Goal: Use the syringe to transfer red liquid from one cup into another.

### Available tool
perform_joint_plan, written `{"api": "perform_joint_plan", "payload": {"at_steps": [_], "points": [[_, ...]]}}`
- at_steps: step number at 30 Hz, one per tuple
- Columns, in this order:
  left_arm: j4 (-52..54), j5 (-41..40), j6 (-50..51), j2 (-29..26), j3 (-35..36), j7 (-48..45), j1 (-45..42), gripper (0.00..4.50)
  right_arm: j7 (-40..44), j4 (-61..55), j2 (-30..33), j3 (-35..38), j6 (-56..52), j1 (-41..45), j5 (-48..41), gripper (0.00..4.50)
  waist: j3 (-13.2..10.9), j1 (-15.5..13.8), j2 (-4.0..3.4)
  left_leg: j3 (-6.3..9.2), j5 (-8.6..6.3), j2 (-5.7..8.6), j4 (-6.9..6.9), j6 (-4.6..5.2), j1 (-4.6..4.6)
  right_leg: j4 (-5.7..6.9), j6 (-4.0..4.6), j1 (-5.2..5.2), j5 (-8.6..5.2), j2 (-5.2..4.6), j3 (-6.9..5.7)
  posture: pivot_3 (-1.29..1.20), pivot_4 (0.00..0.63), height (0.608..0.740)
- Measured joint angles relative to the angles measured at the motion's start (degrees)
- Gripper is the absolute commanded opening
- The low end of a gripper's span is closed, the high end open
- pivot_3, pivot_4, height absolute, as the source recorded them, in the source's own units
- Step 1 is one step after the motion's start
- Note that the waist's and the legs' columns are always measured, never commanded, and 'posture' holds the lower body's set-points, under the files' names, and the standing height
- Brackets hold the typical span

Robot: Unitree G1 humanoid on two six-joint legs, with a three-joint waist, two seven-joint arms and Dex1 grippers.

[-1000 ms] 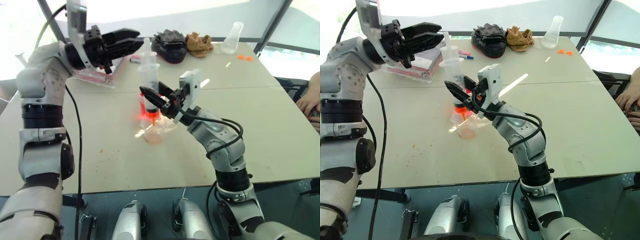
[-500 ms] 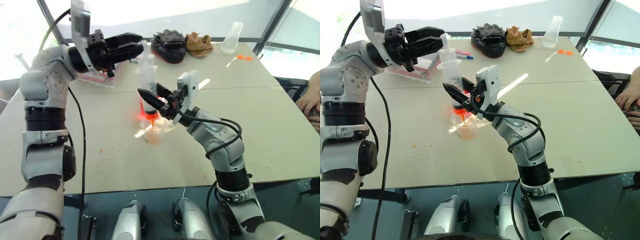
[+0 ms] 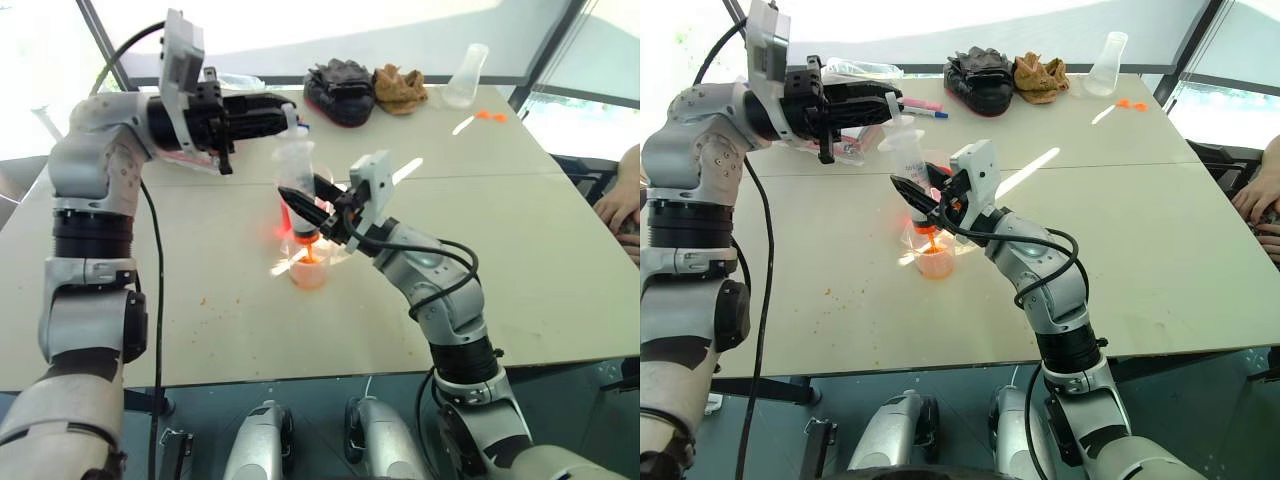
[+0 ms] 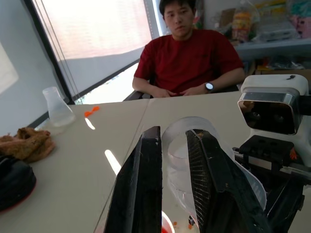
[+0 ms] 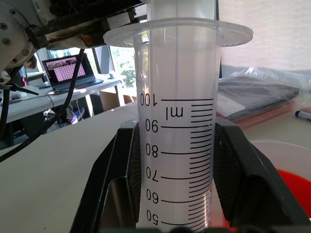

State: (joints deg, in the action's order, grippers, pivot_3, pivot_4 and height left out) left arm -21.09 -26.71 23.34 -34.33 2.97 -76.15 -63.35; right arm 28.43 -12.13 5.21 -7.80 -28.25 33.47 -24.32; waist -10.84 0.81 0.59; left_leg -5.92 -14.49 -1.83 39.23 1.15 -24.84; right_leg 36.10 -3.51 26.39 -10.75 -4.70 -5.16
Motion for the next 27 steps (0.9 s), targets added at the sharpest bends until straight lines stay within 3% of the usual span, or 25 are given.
{"api": "perform_joint_plan", "payload": {"at_steps": [27], "points": [[6.24, -0.11, 4.45, -1.2, -0.41, 0.43, 4.14, 0.0, 0.84, 1.19, -0.48, -1.02, -0.26, 0.17, -0.21, 1.43, 0.0, -0.03, 0.0, 0.0, 0.0, 0.0, 0.0, 0.0, 0.0, 0.0, 0.0, 0.0, 0.0, 0.0, 0.01, 0.0, 0.15, 0.74]]}}
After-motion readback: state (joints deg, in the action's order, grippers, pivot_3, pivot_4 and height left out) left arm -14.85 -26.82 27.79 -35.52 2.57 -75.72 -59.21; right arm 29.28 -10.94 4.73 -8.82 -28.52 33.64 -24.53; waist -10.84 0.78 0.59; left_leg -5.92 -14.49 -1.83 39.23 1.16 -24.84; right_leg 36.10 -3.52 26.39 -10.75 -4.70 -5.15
